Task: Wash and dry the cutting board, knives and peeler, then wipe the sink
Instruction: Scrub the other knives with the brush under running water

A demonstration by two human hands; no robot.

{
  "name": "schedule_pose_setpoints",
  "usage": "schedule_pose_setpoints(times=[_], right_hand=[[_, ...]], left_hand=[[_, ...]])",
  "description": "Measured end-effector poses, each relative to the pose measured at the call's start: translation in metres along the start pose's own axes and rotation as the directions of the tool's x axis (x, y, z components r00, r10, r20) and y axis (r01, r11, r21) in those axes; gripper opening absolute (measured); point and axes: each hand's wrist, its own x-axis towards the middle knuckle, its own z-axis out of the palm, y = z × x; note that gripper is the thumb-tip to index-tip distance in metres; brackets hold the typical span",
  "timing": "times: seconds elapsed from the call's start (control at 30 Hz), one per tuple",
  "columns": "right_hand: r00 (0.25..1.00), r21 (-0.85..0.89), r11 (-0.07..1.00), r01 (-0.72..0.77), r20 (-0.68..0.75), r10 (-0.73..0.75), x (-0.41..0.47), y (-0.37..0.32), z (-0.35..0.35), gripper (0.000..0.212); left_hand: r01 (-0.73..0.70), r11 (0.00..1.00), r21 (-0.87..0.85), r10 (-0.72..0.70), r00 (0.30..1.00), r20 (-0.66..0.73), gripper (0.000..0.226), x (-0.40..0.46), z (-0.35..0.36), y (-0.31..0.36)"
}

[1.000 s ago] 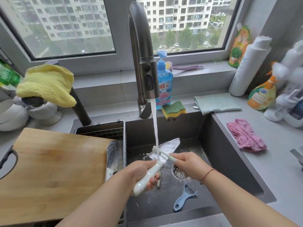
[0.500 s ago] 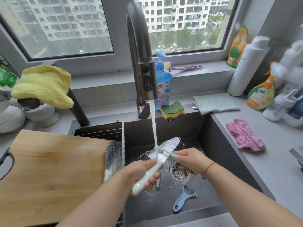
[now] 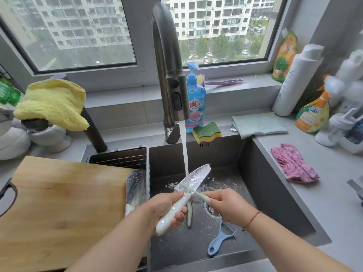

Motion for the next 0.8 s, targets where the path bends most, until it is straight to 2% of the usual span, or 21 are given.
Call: schedule_pose_setpoints(times=[0.17, 0.27, 0.33, 0.4, 0.5, 0.67, 0.73, 0.8], right_hand=[[0.986, -0.177, 0.981, -0.082, -0.159, 0.053, 0.015, 0.016, -0.015, 0.023], [0.996, -0.149, 0.988, -0.049, -0.078, 0.037, 0.012, 0.010, -0.009, 0.023], [1.000, -0.035, 0.999, -0.025, 0.004, 0.025, 0.004, 0.000, -0.002, 0.020], [0.999, -0.026, 1.000, -0.017, -0.027, 0.016, 0.005, 0.002, -0.002, 0.019], [0.990, -0.196, 0.978, -0.074, -0.130, 0.049, 0.014, 0.014, -0.011, 0.022], [0.998, -0.039, 0.997, -0.060, -0.010, 0.059, 0.005, 0.003, -0.009, 0.024], [0.994, -0.050, 0.994, -0.095, -0.051, 0.093, 0.009, 0.007, -0.012, 0.024], [0.979, -0.164, 0.972, -0.169, -0.144, 0.146, 0.019, 0.017, -0.018, 0.023]], left_hand=[[0.019, 1.000, 0.000, -0.019, 1.000, -0.005, 0.033, 0.000, 0.002, 0.000], [0.032, 0.999, -0.034, -0.033, 0.999, -0.025, 0.033, -0.003, 0.004, 0.000], [0.034, 0.998, -0.052, -0.035, 0.999, -0.029, 0.035, -0.004, 0.003, 0.001], [0.035, 0.998, -0.059, -0.037, 0.999, -0.028, 0.036, -0.004, 0.001, 0.001], [0.041, 0.997, -0.067, -0.042, 0.999, -0.025, 0.036, -0.006, 0.003, 0.002], [0.050, 0.996, -0.077, -0.053, 0.998, -0.038, 0.035, -0.005, 0.001, 0.000], [0.046, 0.997, -0.066, -0.048, 0.998, -0.036, 0.036, -0.005, 0.000, 0.001], [0.045, 0.998, -0.037, -0.046, 0.998, -0.033, 0.034, -0.007, 0.001, 0.001]])
